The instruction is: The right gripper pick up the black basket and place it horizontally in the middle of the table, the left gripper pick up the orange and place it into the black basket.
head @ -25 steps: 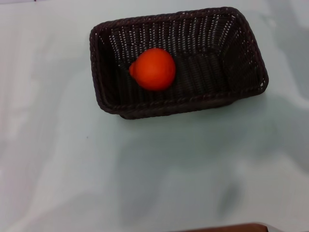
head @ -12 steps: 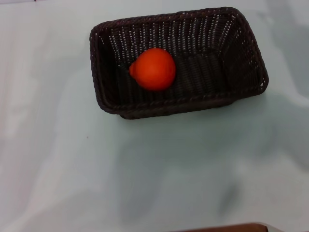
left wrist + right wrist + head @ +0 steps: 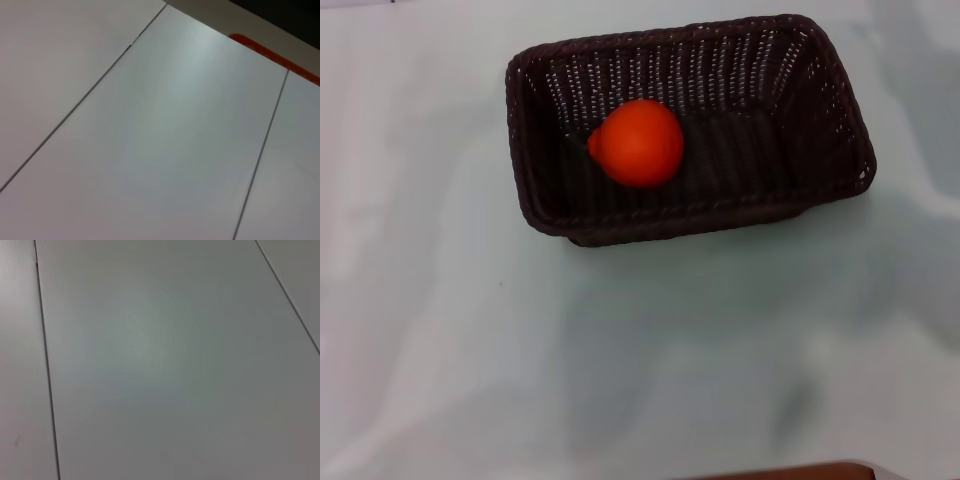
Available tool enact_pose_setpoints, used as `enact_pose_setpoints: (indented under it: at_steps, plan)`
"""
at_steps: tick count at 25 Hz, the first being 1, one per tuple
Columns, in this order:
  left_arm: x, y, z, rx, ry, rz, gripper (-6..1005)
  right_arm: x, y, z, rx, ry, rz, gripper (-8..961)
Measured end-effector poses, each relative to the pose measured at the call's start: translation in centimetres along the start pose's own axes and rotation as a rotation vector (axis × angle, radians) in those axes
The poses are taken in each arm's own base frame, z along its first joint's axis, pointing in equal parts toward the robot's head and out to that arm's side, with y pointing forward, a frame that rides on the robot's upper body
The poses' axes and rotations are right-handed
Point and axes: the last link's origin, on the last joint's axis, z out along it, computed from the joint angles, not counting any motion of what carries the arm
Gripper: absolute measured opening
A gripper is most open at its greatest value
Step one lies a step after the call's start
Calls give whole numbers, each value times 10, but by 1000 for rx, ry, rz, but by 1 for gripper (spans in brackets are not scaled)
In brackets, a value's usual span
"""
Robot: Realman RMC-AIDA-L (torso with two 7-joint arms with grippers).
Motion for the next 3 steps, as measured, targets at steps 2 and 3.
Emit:
enact_pose_setpoints:
  at_steps: [2, 3]
  plan:
    - [0, 0, 1, 2, 4, 1, 847, 0, 0, 1, 0, 2, 1, 706]
    - [0, 0, 1, 2, 5, 1, 847, 0, -1, 1, 0, 3, 1, 706]
